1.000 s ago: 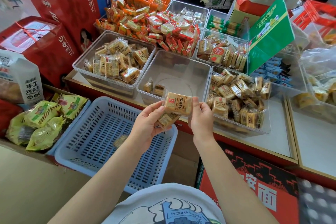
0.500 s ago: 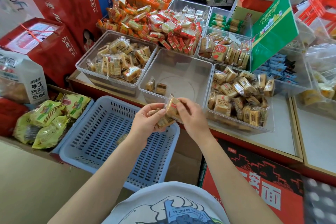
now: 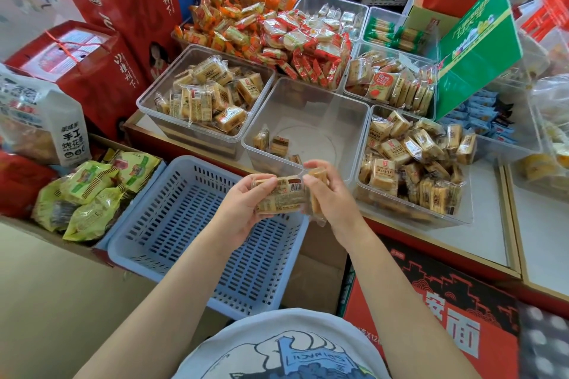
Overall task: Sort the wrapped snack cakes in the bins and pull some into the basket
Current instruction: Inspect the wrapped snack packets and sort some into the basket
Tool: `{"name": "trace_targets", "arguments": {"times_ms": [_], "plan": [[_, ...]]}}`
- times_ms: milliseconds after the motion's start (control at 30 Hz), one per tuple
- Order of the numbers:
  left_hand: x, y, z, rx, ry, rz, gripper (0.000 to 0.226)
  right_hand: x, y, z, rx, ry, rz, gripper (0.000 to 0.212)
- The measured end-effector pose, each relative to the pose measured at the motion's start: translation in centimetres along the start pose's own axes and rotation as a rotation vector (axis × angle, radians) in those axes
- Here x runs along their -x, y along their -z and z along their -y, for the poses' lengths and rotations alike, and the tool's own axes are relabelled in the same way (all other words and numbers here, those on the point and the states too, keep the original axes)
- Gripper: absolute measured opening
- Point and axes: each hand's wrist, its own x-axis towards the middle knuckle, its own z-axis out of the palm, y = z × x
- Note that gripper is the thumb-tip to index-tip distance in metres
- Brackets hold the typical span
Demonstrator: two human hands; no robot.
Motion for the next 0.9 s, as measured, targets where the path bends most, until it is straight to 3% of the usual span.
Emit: {"name": "trace_targets", "arguments": {"times_ms": [67, 233, 533, 667, 900], "plan": [[0.0, 0.0, 0.1, 0.006, 0.000, 0.012, 0.032, -0.2, -0.4, -0.5, 0.033, -0.022, -0.012, 0.010], [-0.4, 0.0, 0.5, 0.068, -0.005, -0.041, 0.028, -0.3, 0.0, -0.9, 0.090, -0.030, -0.062, 0.021], [-1.5, -1.0, 1.7, 0.106, -0.032, -0.092, 0.020, -1.4, 0.6, -1.4, 0.065, -0.045, -0.124, 0.010], [-1.9, -1.6, 2.4, 0.079, -0.043, -0.117, 0.006, -2.0, 1.4, -1.9, 0.080, -0.052, -0.171, 0.011], [-2.8, -2.5, 2.0, 0.143, -0.023, -0.054, 0.025, -2.6, 3.0, -1.8, 0.008, -0.110, -0.138, 0.026]]}}
